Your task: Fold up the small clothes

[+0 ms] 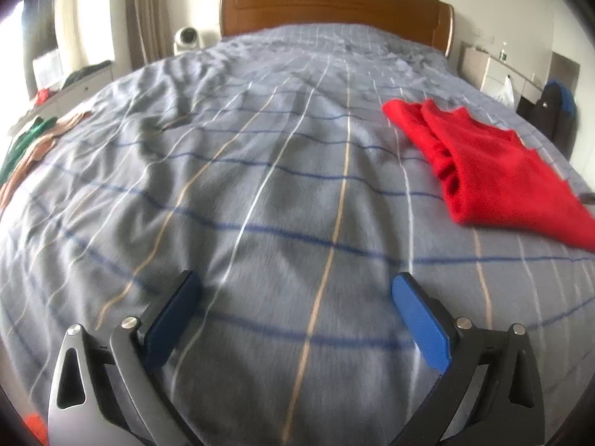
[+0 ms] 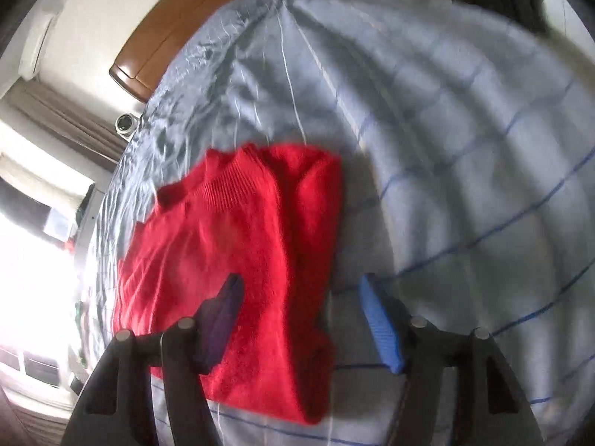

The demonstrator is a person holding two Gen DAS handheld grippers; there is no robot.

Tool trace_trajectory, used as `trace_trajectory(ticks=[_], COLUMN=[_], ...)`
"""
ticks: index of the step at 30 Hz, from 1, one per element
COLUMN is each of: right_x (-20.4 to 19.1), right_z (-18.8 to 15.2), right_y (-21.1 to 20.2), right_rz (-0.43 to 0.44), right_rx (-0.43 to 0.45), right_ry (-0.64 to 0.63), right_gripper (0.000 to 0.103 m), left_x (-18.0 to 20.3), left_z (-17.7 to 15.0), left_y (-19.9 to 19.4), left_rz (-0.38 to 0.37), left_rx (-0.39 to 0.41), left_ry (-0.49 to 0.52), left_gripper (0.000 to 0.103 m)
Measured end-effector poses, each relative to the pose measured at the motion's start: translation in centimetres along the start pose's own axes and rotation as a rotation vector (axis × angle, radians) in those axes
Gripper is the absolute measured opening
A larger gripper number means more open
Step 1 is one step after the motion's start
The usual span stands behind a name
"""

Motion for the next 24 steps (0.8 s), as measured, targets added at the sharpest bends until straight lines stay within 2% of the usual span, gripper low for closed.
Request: trace_trajectory(ticks=[2, 3, 4, 5, 7, 9, 12, 14, 16, 18, 22, 24], right_x=[-0.7, -1.3, -2.3, -2.9, -4.6, -7.1, -13.8, -18.7, -23.7, -27.0, -30.4, -30.3], right_z=[-0.7, -1.0, -1.3, -1.3, -1.4, -1.6, -3.0, -4.5, -6.7, -8.7, -12.4, -14.1], right_y=[1.0, 1.4, 2.0, 2.6, 1.9, 0.5, -0.6, -0.1, 1.9, 4.6, 11.2, 13.4], right_rz=[0.034, 0.034, -0.007, -0.070, -0.135, -0.144, -0.086, -0.043, -0.022, -0.028, -0.090, -0.084], right_rx=[-0.019, -0.022, -0.014, -0.003, 0.044, 0.080, 0.085, 0.069, 0.041, 0.016, -0.050, -0.113], right_ry=[-0.009, -0.041, -0.091, -0.121, -0.145, -0.204, -0.299, -0.361, -0.443, -0.506, -0.597, -0.610], right_gripper=[0.063, 0.049, 0.035, 0.014, 0.012, 0.011, 0.011, 0.011, 0.011, 0.011, 0.012, 0.026], left_x=[-0.1, -0.3, -0.6, -1.1, -2.2, -3.6, -4.6, -4.8, -4.9, -4.8, -4.9, -5.1], left_z=[-0.2, -0.4, -0.5, -0.5, -0.4, -0.4, 0.1, 0.5, 0.5, 0.3, 0.3, 0.3], left_y=[-1.0, -1.6, -2.1, -2.5, -2.5, -1.6, -0.4, 0.2, 0.8, 0.9, 0.7, 0.8], left_rz=[-0.017, -0.030, -0.036, -0.032, -0.025, -0.031, -0.037, -0.016, -0.004, -0.002, -0.012, -0.020], left_rx=[-0.012, -0.007, 0.002, 0.014, 0.022, 0.018, 0.015, 0.028, 0.019, 0.016, 0.016, 0.017], left_ry=[-0.009, -0.023, -0.040, -0.064, -0.107, -0.163, -0.210, -0.211, -0.208, -0.199, -0.185, -0.193], left_gripper=[0.102, 0.102, 0.102, 0.102, 0.102, 0.102, 0.102, 0.102, 0.102, 0.102, 0.102, 0.102])
Point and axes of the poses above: each gripper's, at about its wrist camera, not at the fingertips, and y roughly the way its jaws point, x to its right, z to its top, the point moved 3 cm from there along y, roughly the way its jaws point, and after that the axes turned 11 degrees about y, right-handed, at the moved point
